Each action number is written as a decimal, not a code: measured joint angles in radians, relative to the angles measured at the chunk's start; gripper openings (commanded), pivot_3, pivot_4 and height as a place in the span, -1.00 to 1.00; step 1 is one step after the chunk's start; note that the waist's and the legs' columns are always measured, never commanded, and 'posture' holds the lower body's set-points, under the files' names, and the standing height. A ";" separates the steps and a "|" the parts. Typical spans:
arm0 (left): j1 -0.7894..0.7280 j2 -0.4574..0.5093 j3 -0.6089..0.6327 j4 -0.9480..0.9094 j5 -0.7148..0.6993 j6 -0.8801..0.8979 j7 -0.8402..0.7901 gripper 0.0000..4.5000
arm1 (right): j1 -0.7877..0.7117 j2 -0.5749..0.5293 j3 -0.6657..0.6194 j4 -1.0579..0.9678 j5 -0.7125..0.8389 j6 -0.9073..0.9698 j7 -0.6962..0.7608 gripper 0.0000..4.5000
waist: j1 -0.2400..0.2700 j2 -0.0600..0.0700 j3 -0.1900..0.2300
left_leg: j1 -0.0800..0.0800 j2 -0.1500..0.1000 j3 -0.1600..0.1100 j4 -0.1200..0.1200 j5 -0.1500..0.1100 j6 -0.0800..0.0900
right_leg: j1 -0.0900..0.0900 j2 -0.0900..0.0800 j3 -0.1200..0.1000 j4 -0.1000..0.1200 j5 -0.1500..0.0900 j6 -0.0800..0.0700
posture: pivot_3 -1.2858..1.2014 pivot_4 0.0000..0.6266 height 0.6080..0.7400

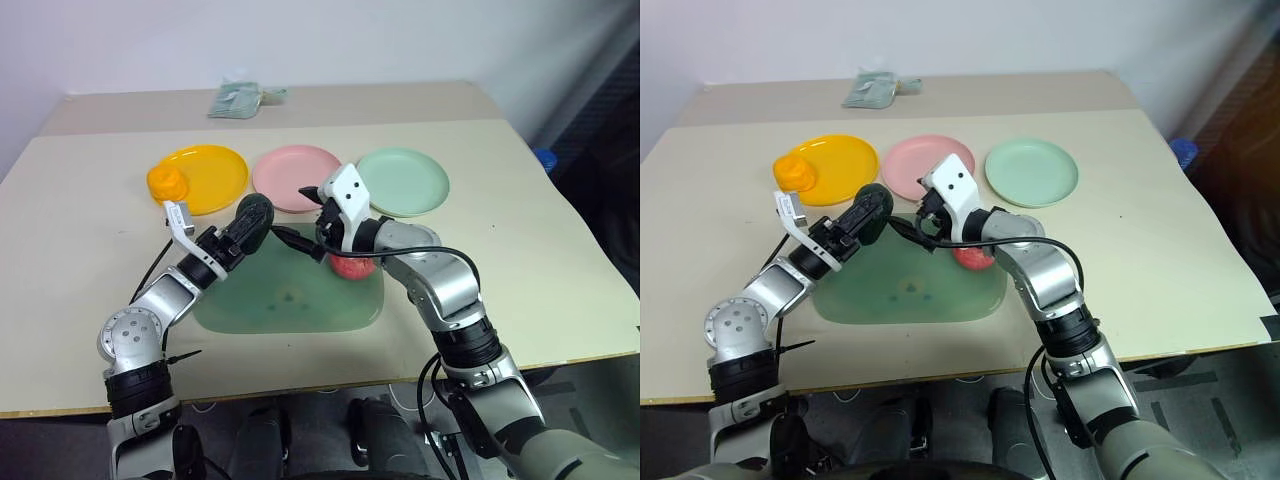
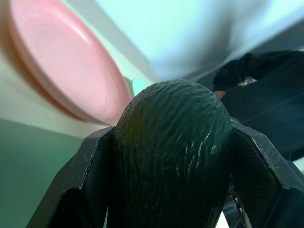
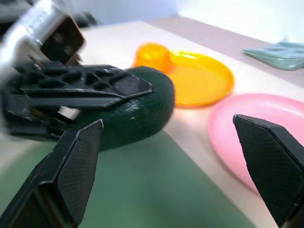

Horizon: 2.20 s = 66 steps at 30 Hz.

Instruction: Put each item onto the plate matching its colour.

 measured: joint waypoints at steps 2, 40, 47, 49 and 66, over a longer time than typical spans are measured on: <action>0.004 0.022 -0.038 -0.005 0.023 -0.020 -0.029 0.27 | 0.004 -0.037 0.006 -0.015 -0.001 -0.014 0.023 1.00 | 0.007 0.000 0.000 | 0.000 0.000 0.001 0.000 0.000 0.000 | 0.000 0.000 0.000 0.000 0.000 0.000 | 0.03 -0.52 1.00; -0.003 0.449 -0.347 -0.008 0.065 0.112 -0.671 0.27 | -0.008 -0.250 0.155 0.030 -0.084 -0.534 0.509 1.00 | 0.011 0.000 0.001 | 0.000 0.001 0.000 0.000 0.000 0.000 | 0.000 0.001 0.000 -0.001 -0.002 -0.003 | 0.03 -0.52 1.00; 0.017 0.459 -0.354 -0.037 0.084 0.099 -0.685 0.27 | 0.004 -0.251 0.176 0.014 -0.077 -0.509 0.527 0.09 | 0.012 0.001 0.001 | 0.000 0.001 0.000 0.000 0.000 0.000 | 0.000 0.000 0.000 -0.001 -0.002 -0.003 | 0.03 -0.52 1.00; 0.025 0.459 -0.354 -0.042 0.085 0.095 -0.685 0.27 | 0.005 -0.252 0.176 0.012 -0.076 -0.503 0.531 0.09 | 0.012 0.001 0.001 | 0.000 0.001 0.000 0.000 0.000 0.000 | 0.000 0.000 0.000 -0.001 -0.002 -0.003 | 0.03 -0.52 1.00; 0.037 0.455 -0.364 -0.063 0.107 0.045 -0.693 0.99 | 0.006 -0.237 0.176 0.009 -0.088 -0.499 0.486 0.09 | 0.012 0.001 0.001 | 0.000 0.001 0.000 0.001 0.000 0.000 | 0.000 0.001 0.000 0.000 -0.002 -0.003 | 0.03 -0.52 1.00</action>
